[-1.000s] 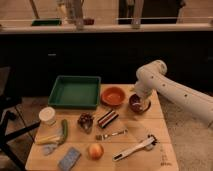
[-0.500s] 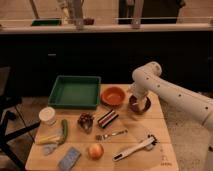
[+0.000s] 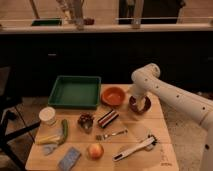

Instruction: Stack bowls into tray

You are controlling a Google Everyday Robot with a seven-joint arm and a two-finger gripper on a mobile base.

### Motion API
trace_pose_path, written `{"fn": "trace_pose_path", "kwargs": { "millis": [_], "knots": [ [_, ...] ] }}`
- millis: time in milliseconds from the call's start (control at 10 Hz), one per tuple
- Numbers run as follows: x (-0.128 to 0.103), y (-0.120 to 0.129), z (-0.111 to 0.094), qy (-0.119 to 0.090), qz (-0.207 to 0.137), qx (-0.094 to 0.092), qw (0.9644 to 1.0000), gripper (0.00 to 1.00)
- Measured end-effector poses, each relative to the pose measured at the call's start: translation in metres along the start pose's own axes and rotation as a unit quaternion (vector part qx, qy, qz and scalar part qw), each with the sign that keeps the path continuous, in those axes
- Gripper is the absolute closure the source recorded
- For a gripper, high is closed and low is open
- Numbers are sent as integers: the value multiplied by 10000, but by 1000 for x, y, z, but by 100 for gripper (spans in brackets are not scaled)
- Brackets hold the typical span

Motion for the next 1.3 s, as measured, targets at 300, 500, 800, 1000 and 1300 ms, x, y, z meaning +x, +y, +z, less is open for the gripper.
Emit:
{"fn": "trace_pose_path", "kwargs": {
  "millis": [300, 500, 800, 1000, 1300],
  "knots": [
    [30, -2, -5, -47, 309, -81, 9995, 20],
    [41, 2, -8, -66, 337, -156, 9993, 20],
    [46, 17, -11, -151, 334, -236, 9991, 20],
    [40, 34, -14, -277, 288, -229, 9989, 20],
    [37, 54, -9, -563, 164, 22, 9983, 20]
  ]
}}
